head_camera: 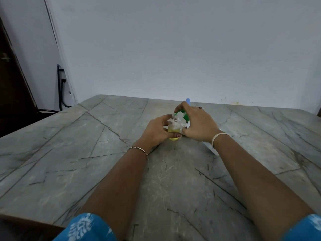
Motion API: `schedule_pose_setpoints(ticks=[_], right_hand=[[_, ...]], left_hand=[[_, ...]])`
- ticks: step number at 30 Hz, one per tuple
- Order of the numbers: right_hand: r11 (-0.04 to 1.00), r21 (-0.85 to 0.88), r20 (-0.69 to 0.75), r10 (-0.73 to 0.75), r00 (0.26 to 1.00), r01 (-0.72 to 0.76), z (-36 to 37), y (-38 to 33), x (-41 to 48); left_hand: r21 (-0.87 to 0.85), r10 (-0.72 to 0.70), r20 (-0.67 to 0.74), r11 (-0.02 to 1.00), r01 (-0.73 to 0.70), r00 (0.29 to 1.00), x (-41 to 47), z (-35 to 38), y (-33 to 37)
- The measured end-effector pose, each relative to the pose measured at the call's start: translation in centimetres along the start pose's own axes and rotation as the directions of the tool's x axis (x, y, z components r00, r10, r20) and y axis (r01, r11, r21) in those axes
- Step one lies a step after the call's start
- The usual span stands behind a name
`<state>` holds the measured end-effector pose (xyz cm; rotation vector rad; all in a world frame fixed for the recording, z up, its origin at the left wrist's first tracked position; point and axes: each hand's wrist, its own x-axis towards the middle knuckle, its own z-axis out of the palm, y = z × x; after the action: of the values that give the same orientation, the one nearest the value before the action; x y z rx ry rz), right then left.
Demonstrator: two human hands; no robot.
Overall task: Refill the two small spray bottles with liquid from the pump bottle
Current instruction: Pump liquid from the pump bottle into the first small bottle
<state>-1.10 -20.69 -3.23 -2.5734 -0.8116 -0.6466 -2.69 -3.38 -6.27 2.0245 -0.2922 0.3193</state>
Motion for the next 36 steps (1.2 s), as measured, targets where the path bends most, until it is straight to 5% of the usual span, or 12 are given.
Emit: schedule_pose_setpoints(ticks=[36], right_hand=[[0.999,-0.034,-0.007,-0.002,1.0,0.002,-0.14,-0.27,-0.28]], left_hand=[[0.017,-0.004,-0.004,1.0,0.004,1.0,0.08,-0.1,-0.13]])
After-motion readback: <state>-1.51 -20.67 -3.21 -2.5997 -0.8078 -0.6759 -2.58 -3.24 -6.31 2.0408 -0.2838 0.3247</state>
